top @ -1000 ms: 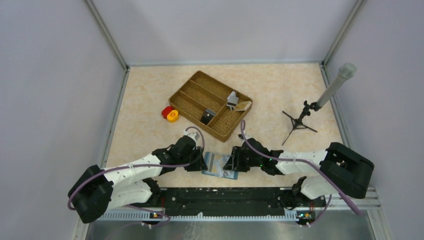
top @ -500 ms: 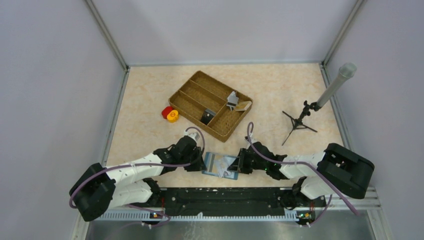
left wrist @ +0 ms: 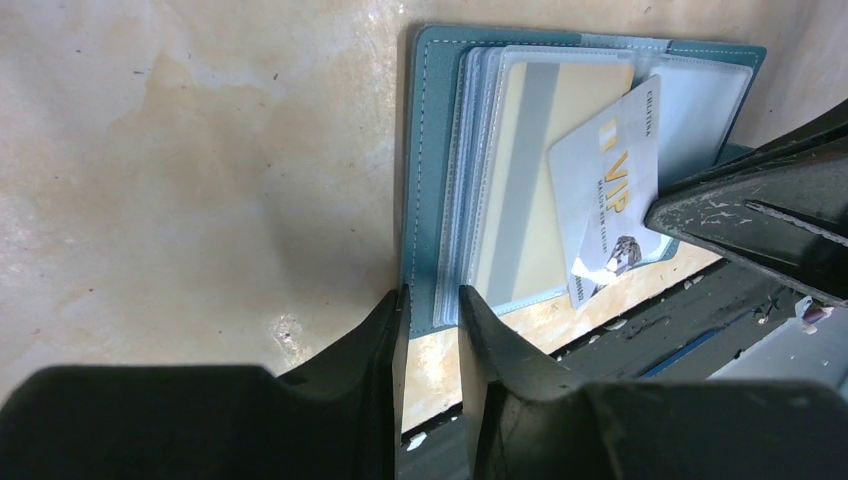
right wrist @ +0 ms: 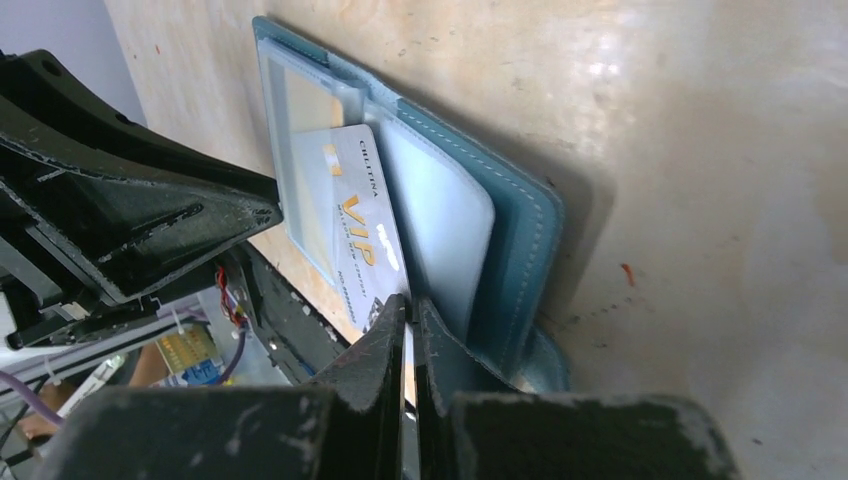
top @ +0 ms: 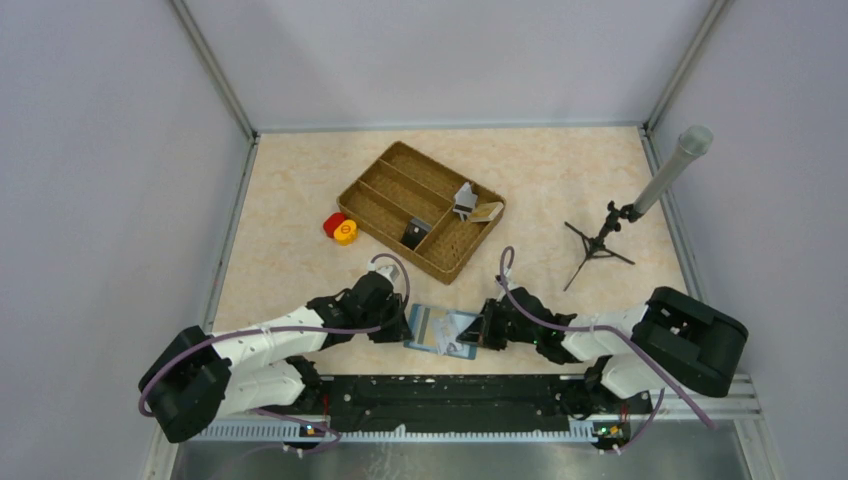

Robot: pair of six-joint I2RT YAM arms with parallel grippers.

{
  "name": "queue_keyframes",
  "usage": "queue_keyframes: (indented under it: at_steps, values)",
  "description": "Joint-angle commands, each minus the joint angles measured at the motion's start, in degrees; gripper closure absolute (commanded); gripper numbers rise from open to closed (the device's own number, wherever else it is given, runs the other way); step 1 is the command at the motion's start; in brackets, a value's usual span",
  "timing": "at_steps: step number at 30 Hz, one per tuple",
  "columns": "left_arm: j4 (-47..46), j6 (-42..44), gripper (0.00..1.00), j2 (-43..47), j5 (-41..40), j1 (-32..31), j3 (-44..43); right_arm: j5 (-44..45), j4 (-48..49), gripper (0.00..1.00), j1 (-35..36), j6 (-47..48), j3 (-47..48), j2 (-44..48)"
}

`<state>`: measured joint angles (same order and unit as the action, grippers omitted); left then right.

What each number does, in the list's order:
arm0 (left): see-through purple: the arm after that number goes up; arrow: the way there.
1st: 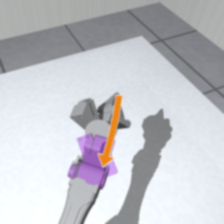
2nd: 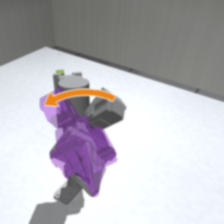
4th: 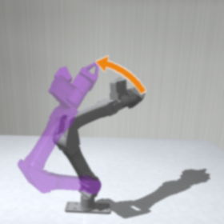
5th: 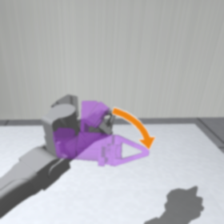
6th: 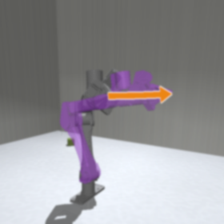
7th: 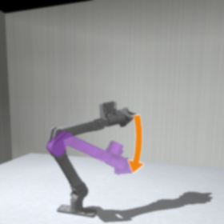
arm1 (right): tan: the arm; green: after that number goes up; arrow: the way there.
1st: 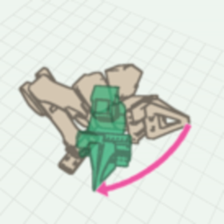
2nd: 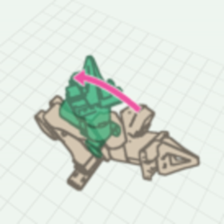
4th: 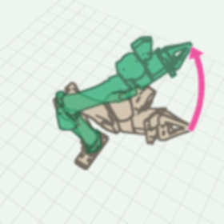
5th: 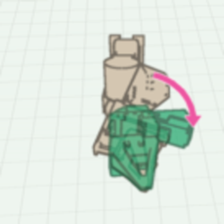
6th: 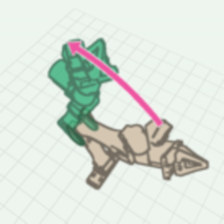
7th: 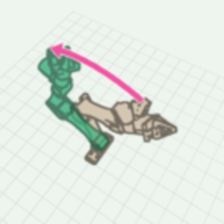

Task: Put the credit cards into the card holder
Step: Insert the credit card into the card holder.

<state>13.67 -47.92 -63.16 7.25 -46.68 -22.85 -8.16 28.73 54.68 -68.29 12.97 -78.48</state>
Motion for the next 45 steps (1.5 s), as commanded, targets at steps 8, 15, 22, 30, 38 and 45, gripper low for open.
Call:
queue_keyframes:
  at_steps: [8, 15, 22, 30, 38, 45]
  values:
    - [-0.1, -0.9, 0.71, 0.1, -0.6, -0.3, 1.3, 9.5, -4.3, 1.00, -0.1, -1.8, -3.5, 5.4]
    - [-2.2, -2.0, 0.71, 0.0, 1.3, -0.4, 2.5, 12.6, -5.3, 1.00, 1.7, -2.4, -1.1, 4.4]
    - [-4.0, -2.3, 0.71, 0.2, 2.5, -0.6, 2.9, 16.3, -6.9, 1.00, 3.6, -3.3, 1.1, 3.7]
    - [-3.9, -2.5, 0.71, 0.8, 2.6, -0.7, 3.1, 18.4, -7.4, 1.00, 4.8, -3.7, 2.3, 2.3]
    - [-3.9, -2.5, 0.71, 1.0, 2.4, -0.8, 3.0, 17.4, -7.1, 1.00, 6.2, -2.2, 4.9, -0.2]
    - [-3.8, -2.1, 0.71, 0.9, 1.6, -0.8, 2.8, 14.9, -6.5, 1.00, 7.1, 1.3, 8.3, -3.3]
